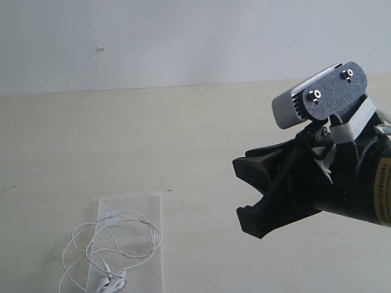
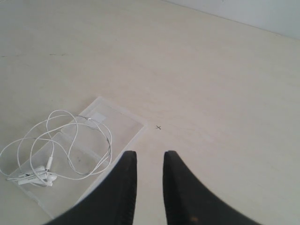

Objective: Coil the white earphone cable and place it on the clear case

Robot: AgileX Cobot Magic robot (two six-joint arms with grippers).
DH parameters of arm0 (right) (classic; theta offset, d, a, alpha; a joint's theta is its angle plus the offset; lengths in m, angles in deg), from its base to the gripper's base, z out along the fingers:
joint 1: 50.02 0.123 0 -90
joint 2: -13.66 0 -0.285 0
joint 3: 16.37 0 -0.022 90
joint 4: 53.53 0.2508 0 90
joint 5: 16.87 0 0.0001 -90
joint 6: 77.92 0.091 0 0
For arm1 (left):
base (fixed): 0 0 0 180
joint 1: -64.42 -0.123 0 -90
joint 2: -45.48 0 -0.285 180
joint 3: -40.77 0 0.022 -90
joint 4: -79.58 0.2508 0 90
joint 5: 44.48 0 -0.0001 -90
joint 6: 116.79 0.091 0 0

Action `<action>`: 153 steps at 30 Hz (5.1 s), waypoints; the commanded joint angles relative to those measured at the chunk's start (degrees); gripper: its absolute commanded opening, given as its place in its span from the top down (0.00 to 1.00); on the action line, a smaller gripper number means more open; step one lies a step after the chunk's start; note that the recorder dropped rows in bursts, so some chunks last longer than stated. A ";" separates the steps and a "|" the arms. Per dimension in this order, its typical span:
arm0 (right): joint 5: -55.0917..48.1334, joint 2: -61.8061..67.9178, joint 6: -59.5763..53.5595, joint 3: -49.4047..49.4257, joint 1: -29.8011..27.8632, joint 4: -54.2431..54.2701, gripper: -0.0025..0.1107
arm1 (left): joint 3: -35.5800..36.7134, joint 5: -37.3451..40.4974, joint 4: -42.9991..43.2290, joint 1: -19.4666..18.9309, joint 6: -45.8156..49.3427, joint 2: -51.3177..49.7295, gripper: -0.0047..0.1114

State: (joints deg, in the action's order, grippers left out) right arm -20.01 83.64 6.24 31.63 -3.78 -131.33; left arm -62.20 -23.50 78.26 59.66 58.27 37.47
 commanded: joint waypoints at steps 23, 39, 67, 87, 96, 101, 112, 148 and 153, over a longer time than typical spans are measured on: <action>-1.72 -1.83 -0.31 0.31 -0.32 -0.37 0.79 | 0.19 -0.45 0.22 -0.16 0.19 0.22 0.96; -6.16 -22.95 -0.20 4.86 -18.58 5.96 0.79 | 0.19 -0.45 0.22 -0.16 0.19 0.22 0.96; -3.57 -59.56 1.45 23.81 -39.83 7.20 0.79 | 0.19 -0.45 0.22 -0.16 0.19 0.22 0.96; 3.14 -59.56 -59.34 25.98 -39.83 68.38 0.79 | 0.19 -0.45 0.22 -0.16 0.19 0.22 0.96; 0.40 -59.56 -68.37 29.22 -39.83 74.49 0.79 | 0.19 -0.45 0.22 -0.16 0.19 0.22 0.96; -4.52 -59.56 -69.94 29.22 -39.83 74.49 0.79 | 0.19 -0.45 0.22 -0.16 0.19 0.22 0.96; -12.66 -59.56 -73.72 29.22 -39.83 74.49 0.79 | 0.19 -0.45 0.22 -0.16 0.19 0.22 0.96; -13.11 -59.56 -75.62 29.22 -39.83 75.59 0.79 | 0.19 -0.45 0.22 -0.16 0.19 0.22 0.96; -13.11 -59.56 -75.62 29.22 -39.83 75.59 0.79 | 0.19 -0.45 0.22 -0.16 0.19 0.22 0.96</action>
State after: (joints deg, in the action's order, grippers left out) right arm -33.33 24.49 -69.37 60.58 -43.34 -55.81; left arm -62.20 -23.50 78.44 59.66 58.27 37.47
